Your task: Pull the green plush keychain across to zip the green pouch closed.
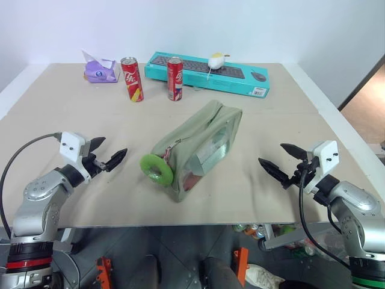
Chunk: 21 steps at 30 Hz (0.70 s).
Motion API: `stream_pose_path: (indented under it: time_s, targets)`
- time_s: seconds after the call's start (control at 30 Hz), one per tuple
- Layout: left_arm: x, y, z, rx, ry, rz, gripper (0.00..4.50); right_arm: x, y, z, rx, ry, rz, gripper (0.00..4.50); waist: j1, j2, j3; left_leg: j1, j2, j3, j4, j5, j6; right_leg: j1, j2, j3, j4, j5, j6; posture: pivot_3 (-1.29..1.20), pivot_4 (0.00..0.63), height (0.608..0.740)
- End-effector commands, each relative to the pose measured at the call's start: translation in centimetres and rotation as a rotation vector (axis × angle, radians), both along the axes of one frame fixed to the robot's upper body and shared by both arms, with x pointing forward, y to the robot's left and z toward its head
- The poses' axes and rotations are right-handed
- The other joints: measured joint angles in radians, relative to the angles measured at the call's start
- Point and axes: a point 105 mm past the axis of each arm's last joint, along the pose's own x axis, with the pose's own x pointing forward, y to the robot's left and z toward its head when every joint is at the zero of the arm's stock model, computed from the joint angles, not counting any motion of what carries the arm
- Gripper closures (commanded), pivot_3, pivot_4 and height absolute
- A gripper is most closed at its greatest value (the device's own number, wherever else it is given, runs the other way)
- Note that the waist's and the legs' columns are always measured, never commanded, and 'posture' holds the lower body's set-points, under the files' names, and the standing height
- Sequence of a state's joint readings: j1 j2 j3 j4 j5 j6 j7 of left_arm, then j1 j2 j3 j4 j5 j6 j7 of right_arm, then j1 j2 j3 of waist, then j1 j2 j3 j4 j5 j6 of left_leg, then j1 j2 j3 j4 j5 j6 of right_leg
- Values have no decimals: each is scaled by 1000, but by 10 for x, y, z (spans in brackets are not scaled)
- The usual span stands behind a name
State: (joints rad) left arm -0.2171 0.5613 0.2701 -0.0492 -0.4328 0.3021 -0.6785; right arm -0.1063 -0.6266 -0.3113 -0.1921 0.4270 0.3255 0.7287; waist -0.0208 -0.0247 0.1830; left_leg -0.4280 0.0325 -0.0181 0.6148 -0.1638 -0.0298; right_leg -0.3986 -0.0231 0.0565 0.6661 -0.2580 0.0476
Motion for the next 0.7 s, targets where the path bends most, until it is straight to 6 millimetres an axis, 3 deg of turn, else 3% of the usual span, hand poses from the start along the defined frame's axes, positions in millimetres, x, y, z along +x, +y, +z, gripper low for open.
stream_pose_path:
  time_s: [0.03,0.43,0.5,0.6,0.7]
  targets:
    - [0,-4,11,-2,-42,-15,61,2,3,12,-20,-38,30,0,0,0,0,0,0,0,0,0,0,0,0,0,0,0,0,0,150,740]
    - [-3,-13,15,-48,-46,-77,61,4,-1,7,-34,-32,46,0,0,0,0,0,0,1,0,0,0,0,0,1,0,0,0,0,150,740]
    - [-5,-17,24,-45,-81,-123,61,4,-3,7,-34,-34,44,0,0,0,0,0,0,1,0,0,0,0,0,0,0,0,0,0,150,740]
    - [-15,-23,55,-73,-144,-250,61,5,-4,7,-33,-35,41,0,0,-1,0,0,0,0,0,0,0,0,0,0,0,0,0,0,150,740]
    - [-35,-43,84,-17,-146,-475,61,5,-6,7,-35,-28,49,0,-1,-1,0,-1,0,0,0,0,0,-1,1,0,0,1,0,0,150,740]
